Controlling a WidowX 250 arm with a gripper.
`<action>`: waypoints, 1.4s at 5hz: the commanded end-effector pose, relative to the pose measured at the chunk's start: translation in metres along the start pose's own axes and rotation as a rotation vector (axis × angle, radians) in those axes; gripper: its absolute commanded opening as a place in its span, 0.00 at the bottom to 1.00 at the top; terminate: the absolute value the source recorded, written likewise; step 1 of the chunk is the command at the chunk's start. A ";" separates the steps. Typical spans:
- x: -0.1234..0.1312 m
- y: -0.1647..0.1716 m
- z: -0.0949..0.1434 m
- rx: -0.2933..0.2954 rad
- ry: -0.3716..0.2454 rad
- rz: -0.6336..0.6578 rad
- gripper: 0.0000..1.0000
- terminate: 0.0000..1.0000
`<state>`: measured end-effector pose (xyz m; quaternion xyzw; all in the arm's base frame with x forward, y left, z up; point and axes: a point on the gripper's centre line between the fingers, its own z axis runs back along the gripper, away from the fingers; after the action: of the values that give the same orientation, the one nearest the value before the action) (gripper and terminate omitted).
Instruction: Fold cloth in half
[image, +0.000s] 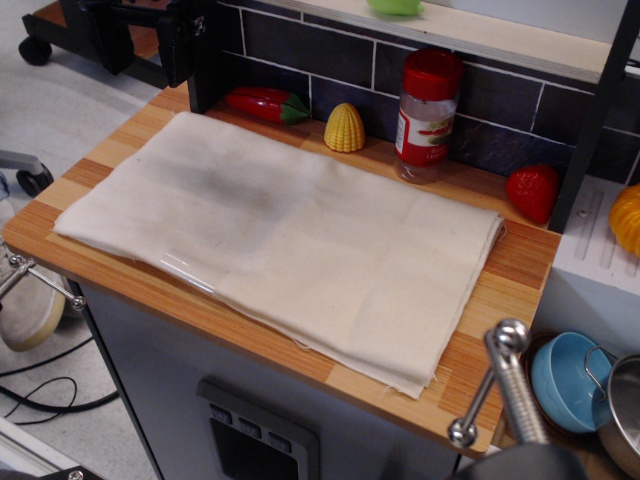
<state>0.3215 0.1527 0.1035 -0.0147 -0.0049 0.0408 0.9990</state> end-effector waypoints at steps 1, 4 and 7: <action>0.000 0.000 0.000 0.000 0.000 0.000 1.00 0.00; -0.007 0.050 -0.046 0.017 -0.119 -0.116 1.00 0.00; -0.009 0.057 -0.086 0.046 -0.104 -0.104 1.00 0.00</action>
<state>0.3047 0.2040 0.0035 0.0024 -0.0440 -0.0077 0.9990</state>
